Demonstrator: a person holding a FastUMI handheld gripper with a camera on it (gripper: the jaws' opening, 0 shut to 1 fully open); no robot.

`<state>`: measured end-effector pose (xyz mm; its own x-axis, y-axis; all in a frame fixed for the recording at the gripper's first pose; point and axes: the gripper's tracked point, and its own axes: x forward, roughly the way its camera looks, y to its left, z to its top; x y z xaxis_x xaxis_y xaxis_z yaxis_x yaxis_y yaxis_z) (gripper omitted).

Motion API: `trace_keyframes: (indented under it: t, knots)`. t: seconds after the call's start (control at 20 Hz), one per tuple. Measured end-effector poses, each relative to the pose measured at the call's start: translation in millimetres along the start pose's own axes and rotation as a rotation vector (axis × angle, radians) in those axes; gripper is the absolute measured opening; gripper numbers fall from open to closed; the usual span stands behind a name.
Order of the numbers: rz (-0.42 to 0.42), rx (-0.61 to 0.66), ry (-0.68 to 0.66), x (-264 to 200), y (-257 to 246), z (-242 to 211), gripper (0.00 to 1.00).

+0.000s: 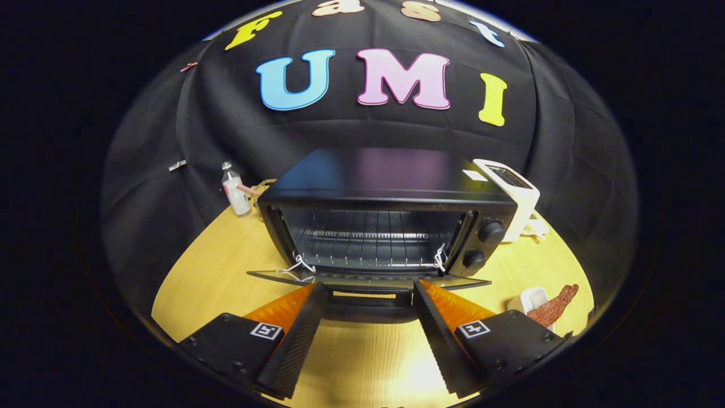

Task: Open the toaster oven, put the food inside, and close the toaster oven door.

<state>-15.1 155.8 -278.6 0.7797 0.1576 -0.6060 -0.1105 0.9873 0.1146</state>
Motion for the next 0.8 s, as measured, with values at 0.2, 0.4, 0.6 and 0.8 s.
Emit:
trace_keyframes:
  t: [0.2,0.4,0.6,0.8]
  knots:
    - [0.007,-0.018,0.034,-4.7,-0.2,-20.2,0.97]
    - [0.005,-0.037,0.071,-2.6,-2.3,-35.4,0.97]
    - [0.016,-0.027,0.151,2.7,-2.9,-63.1,0.97]
    - [0.057,-0.018,0.241,4.5,-1.7,-98.2,0.98]
